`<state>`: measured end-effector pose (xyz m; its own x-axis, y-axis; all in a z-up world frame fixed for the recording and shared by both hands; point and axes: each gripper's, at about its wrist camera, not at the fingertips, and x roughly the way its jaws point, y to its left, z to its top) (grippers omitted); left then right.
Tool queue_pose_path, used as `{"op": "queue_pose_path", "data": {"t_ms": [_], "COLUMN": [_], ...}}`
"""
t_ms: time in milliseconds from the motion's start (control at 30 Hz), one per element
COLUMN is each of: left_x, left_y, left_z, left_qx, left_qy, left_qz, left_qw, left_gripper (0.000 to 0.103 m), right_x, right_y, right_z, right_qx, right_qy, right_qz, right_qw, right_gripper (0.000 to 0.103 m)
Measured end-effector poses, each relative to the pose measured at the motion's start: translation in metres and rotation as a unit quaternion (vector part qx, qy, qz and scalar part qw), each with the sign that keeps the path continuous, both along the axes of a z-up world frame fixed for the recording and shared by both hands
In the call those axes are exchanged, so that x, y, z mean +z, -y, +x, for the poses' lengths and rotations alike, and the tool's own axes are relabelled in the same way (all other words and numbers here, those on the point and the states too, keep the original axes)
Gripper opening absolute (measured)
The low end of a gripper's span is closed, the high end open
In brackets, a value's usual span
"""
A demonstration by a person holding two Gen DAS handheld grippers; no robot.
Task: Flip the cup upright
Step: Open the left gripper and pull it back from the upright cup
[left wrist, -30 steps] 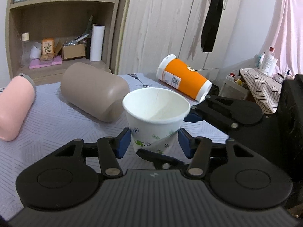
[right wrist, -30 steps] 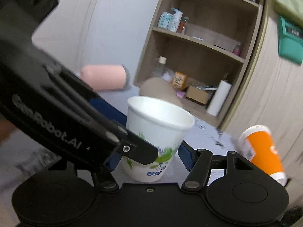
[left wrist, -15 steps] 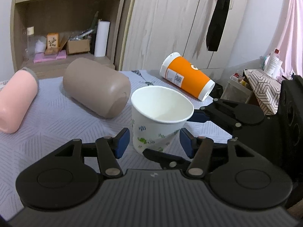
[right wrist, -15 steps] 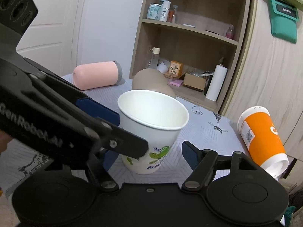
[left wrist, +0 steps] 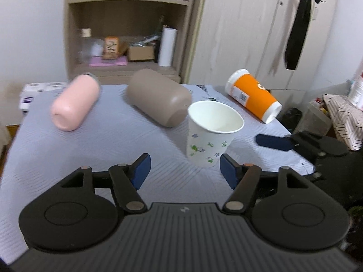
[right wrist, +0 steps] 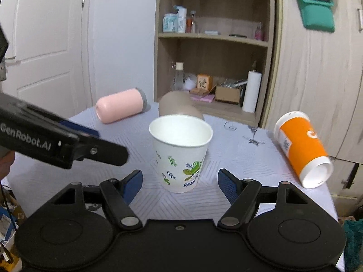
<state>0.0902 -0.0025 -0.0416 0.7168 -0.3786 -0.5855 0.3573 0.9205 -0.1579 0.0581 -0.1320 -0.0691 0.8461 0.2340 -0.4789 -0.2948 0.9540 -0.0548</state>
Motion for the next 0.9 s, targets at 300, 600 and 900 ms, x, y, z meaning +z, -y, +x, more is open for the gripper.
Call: {"op": "queue_pose_path", "data": {"t_ms": [300,600,900], "left_x": [0.027,0.047,0.057], "left_y": [-0.015,-0.023,-0.031], "left_z": [-0.040,-0.073,-0.089], "left_qx": [0.049,0.105,0.145], "left_qy": [0.005,0.013,0.004], "left_qz": [-0.015,0.009,0.041], "left_qw": [0.9987,0.9944,0.9885], "left_gripper": [0.088,0.102,0.103], "right_x": [0.040,0.066,0.083], "right_y": [0.003,0.008,0.001], "right_z": [-0.038,-0.070,-0.083], "right_qx": [-0.009,-0.038,-0.059], "right_qy": [0.021,0.029,0.026], "right_qz": [0.022,0.041,0.041], "right_qw": [0.999,0.998,0.997], "right_gripper": [0.078,0.082,0.085]}}
